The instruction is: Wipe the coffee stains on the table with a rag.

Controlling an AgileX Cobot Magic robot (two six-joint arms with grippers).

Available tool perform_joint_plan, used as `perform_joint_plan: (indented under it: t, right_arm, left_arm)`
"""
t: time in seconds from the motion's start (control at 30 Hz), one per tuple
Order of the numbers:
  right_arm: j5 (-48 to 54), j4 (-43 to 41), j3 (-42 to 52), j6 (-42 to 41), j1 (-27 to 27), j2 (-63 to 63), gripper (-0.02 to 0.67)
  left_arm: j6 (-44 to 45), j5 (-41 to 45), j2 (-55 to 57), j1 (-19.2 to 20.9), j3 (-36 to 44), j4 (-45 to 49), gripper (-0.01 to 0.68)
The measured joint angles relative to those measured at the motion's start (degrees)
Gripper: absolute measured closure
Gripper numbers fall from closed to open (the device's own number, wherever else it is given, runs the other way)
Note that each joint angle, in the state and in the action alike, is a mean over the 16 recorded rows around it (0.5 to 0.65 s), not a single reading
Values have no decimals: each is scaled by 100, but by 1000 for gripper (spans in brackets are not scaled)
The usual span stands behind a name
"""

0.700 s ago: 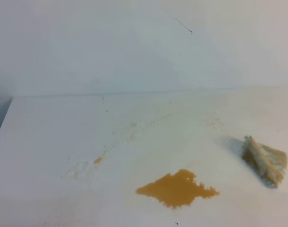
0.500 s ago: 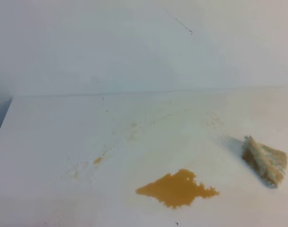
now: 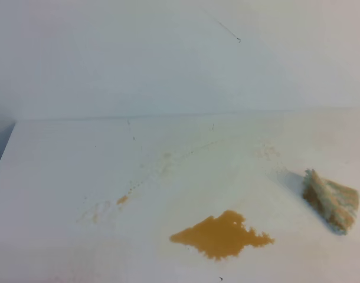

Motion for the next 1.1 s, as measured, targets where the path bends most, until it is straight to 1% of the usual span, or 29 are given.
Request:
perform_joint_plan:
  t: [0.3,0.47,0.6,0.77,0.93,1.0,1.1]
  right_arm:
    - [-1,29,0,20,0,0,651]
    - [-7,420,0,197,0,0,651]
    - [-15,1237,0,427,0,0,651]
    - [-44,2698,0,697,0,0,651]
    - [-79,4081,0,702,0,0,651]
    - [-90,4482,0,631,0,0,651]
    - [-101,4859,0,472,0,0,651]
  left_arm:
    - [0,0,0,0,0,0,673]
    - [0,0,0,0,0,0,673]
    - [0,0,0,0,0,0,673]
    - [0,0,0,0,0,0,673]
    - [0,0,0,0,0,0,673]
    - [0,0,0,0,0,0,673]
    - [0,0,0,0,0,0,673]
